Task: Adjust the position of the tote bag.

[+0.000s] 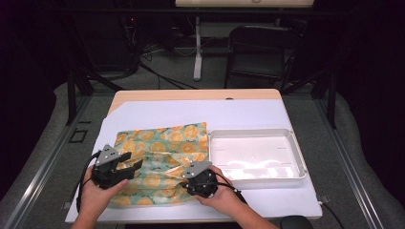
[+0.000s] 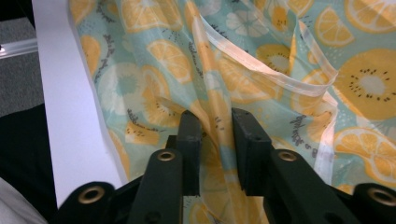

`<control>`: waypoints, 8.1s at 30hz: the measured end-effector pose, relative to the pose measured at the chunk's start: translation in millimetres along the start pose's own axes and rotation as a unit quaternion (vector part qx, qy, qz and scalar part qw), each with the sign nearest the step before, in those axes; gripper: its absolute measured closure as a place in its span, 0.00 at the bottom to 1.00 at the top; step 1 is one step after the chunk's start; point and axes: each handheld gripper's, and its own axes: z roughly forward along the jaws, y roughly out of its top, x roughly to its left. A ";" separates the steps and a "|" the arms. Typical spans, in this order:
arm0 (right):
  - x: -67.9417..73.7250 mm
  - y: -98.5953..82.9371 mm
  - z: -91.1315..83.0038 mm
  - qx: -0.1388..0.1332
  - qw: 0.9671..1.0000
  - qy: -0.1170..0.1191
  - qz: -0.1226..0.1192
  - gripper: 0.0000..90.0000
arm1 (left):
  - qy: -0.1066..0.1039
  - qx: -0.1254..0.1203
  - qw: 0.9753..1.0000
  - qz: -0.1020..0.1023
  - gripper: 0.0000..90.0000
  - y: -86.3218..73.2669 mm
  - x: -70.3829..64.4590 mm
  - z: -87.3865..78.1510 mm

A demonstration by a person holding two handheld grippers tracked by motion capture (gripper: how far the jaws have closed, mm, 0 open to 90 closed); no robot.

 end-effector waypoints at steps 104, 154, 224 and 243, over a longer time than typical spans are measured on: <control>-17.5 14.3 -21.4 -0.098 0.992 0.022 0.078 0.67 | 0.071 -0.010 0.994 0.086 1.00 -13.1 -22.8 3.8; -31.5 -5.9 -41.9 -0.123 0.982 -0.028 0.138 0.53 | 0.079 -0.055 0.994 0.059 1.00 74.6 4.5 43.0; -21.4 90.7 42.3 -0.061 0.991 -0.113 0.036 0.85 | 0.041 -0.077 0.996 0.029 1.00 76.7 12.8 51.8; -54.8 84.3 57.0 -0.024 0.984 -0.169 0.052 1.00 | 0.031 -0.058 0.997 0.048 1.00 72.8 4.6 65.5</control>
